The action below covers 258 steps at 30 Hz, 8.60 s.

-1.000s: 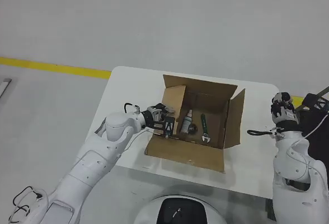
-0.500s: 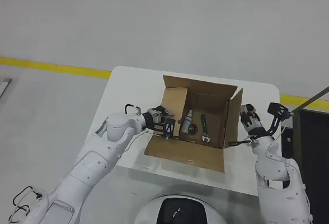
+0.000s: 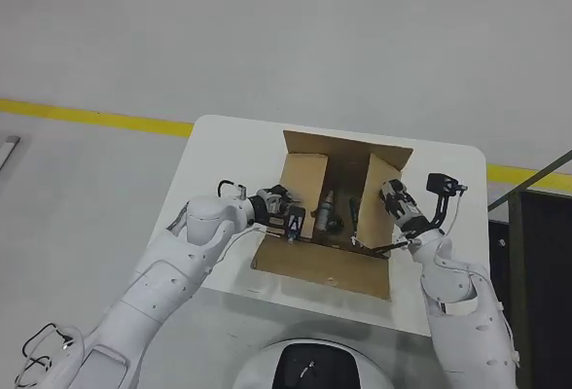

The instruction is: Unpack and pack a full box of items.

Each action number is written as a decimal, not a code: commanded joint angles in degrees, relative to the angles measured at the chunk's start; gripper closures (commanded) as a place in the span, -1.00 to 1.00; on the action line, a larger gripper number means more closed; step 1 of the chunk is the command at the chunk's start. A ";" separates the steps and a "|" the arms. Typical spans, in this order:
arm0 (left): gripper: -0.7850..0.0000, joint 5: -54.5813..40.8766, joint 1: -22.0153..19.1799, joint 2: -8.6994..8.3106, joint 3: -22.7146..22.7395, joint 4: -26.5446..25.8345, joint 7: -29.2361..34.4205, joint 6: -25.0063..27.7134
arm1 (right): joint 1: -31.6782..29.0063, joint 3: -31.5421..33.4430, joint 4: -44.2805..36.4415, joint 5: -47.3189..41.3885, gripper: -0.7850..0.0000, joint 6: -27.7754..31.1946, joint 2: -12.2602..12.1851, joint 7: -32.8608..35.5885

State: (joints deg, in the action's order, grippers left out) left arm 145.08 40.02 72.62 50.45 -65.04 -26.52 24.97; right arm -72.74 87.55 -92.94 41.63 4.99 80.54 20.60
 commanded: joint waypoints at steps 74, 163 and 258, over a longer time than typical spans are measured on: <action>-1.00 3.63 13.82 -7.79 19.15 -19.04 -9.73 -8.74 | 8.04 -7.65 2.19 2.57 1.00 -6.25 -1.14 -6.20; -1.00 -6.96 -1.72 -1.95 -3.28 6.34 -9.22 -25.14 | 1.30 -5.97 -2.40 2.01 1.00 -5.31 -3.24 -3.37; -0.80 -17.61 -4.64 6.35 -3.57 28.75 14.89 -37.24 | 5.17 -10.69 5.11 7.76 1.00 -7.35 -4.05 1.17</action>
State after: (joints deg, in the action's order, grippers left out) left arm 127.77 35.46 78.96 46.61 -36.42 -11.18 -11.97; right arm -67.64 76.91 -87.92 49.41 -2.38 76.48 21.80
